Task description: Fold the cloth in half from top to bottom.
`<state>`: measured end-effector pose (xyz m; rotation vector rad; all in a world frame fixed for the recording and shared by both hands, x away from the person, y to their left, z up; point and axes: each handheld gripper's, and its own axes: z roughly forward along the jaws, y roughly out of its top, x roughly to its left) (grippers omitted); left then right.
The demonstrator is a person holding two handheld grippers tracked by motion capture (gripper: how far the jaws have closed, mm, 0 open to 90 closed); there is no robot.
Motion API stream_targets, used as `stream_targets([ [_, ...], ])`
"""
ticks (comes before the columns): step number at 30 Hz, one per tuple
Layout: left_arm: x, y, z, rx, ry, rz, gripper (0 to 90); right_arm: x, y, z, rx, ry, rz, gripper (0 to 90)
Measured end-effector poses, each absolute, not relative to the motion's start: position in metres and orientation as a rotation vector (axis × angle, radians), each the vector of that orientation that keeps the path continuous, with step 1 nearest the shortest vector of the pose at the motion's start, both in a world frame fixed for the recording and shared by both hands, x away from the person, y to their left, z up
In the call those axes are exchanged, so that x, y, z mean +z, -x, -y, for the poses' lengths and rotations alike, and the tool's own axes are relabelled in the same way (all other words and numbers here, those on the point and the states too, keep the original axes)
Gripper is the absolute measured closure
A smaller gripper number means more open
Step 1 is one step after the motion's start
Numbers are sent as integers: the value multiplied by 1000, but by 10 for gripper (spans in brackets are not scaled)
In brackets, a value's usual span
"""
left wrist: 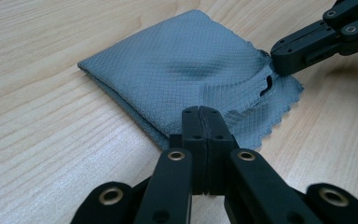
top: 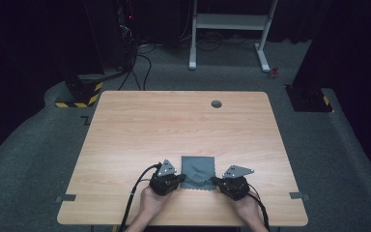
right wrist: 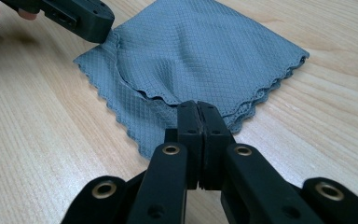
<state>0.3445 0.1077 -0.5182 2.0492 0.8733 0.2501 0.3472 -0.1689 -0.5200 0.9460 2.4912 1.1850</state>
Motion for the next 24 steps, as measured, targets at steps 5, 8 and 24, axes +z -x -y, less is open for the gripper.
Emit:
stream_targets([
  [5, -521, -342, -108, 248, -2051, -874, 892, -522, -344, 171, 1190, -954, -2492, 852],
  [8, -522, -340, -108, 237, -2050, -876, 890, -522, -342, 173, 1192, -957, -2492, 839],
  [24, -518, -327, -119, 205, -2016, -882, 785, -510, -330, 189, 1292, -974, -2460, 803],
])
